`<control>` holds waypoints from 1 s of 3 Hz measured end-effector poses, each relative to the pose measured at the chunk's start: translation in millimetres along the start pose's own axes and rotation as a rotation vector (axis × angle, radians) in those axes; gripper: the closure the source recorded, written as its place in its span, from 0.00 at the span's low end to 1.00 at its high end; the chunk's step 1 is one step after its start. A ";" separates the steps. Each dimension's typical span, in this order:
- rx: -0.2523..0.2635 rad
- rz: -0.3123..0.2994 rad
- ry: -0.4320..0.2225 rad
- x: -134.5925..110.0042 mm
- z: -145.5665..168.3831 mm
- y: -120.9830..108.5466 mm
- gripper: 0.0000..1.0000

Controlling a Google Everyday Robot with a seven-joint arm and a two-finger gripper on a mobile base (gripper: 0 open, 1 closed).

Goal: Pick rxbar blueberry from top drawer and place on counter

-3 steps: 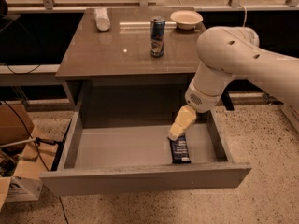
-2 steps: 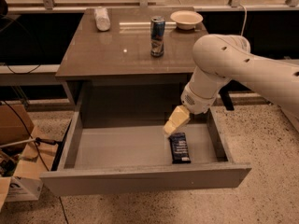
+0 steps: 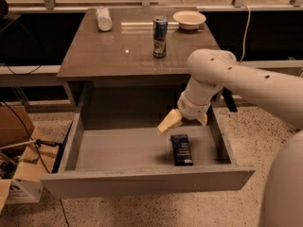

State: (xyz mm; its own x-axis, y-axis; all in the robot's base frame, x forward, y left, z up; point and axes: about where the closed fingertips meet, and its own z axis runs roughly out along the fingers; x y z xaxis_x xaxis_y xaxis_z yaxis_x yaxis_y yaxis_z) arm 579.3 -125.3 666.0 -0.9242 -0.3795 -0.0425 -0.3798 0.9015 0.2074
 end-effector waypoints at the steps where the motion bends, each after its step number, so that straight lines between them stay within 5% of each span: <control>1: 0.017 0.149 0.089 8.5 29.0 -10.5 0.00; 3: 0.039 0.395 0.227 50.1 67.8 -16.8 0.00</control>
Offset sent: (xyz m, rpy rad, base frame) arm -0.0431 -0.0192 -0.0764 -0.1640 0.2990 -0.3924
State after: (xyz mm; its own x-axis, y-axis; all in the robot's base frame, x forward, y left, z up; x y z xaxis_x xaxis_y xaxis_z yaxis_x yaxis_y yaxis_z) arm 536.6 -145.3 594.1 -0.9679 -0.0369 0.2486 -0.0050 0.9918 0.1279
